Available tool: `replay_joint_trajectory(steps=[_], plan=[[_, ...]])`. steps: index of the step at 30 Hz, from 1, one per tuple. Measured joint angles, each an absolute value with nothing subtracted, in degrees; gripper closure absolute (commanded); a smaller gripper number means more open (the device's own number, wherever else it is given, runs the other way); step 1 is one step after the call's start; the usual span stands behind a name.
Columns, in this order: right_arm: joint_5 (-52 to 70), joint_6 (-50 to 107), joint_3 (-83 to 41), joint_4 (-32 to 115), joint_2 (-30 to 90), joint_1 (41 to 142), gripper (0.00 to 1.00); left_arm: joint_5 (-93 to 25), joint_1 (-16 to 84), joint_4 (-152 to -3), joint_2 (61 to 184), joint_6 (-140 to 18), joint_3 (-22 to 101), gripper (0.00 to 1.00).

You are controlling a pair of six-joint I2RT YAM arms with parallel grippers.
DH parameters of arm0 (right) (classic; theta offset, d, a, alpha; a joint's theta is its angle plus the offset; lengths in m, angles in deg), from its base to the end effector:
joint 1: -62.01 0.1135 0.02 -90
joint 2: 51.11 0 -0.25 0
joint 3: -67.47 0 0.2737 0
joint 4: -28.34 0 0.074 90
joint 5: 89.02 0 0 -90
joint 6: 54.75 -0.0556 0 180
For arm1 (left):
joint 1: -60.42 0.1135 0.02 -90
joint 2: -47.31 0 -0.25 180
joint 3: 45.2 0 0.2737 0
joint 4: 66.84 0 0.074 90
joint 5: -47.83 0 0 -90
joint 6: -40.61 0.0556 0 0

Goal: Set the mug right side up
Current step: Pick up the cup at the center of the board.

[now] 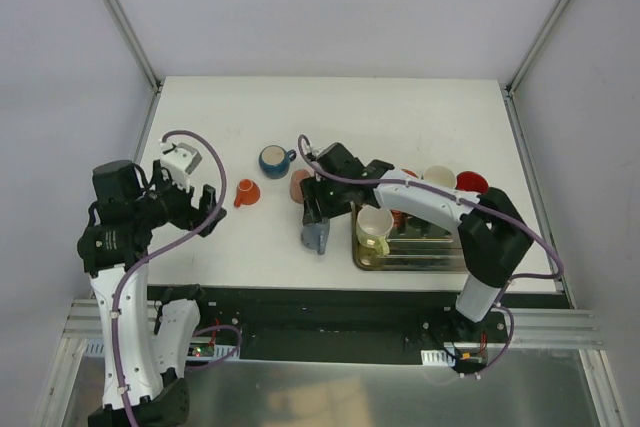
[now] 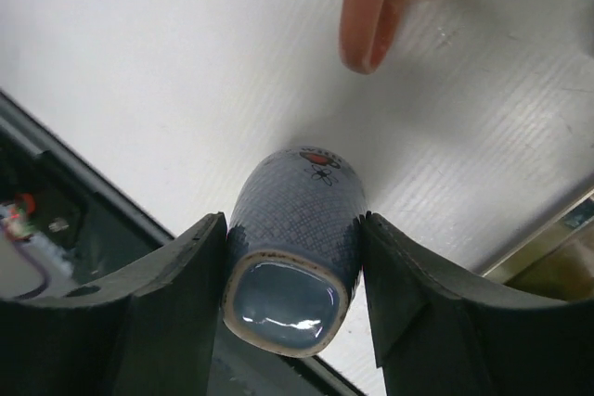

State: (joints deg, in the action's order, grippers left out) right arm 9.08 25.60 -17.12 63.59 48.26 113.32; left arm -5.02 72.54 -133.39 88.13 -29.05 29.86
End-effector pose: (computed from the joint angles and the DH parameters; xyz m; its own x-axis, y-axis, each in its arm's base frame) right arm 0.2491 0.3235 0.1914 -0.6113 -0.4978 -0.6152 -0.7373 0.6407 0.2141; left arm 0.1606 0.0001 0.3677 -0.3747 0.2029 -0.9047 0.4926 0.8702 -0.0089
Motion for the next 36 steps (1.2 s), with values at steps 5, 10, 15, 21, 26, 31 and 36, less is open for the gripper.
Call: replay_joint_trajectory(steps=[5, 10, 15, 21, 26, 31, 36], plan=[[21.80, 24.22, -18.58, 62.67, 47.67, 108.23, 1.00, 2.01, 72.54, -133.41, 84.26, -17.34, 27.14, 0.10], [32.95, 19.87, -19.52, 59.55, 46.78, 103.40, 1.00, 8.03, 72.54, -133.63, 81.27, -5.56, 23.19, 0.12], [43.48, 12.44, -21.18, 55.30, 46.78, 99.95, 1.00, 14.04, 72.54, -133.74, 80.98, 3.82, 21.53, 0.17], [53.49, 3.02, -25.79, 47.70, 46.80, 99.31, 1.00, 19.50, 72.48, -133.81, 82.86, 12.89, 22.66, 0.23], [56.86, -0.98, -30.38, 43.04, 46.89, 99.40, 1.00, 20.53, 69.92, -132.36, 89.64, 16.65, 28.26, 0.25], [57.19, -2.05, -32.26, 41.97, 47.21, 99.40, 1.00, 17.16, 62.40, -126.66, 93.27, 15.25, 29.86, 0.27], [57.21, -2.29, -32.46, 41.69, 48.00, 99.40, 1.00, 11.74, 55.50, -113.04, 92.63, 9.05, 27.34, 0.28]])
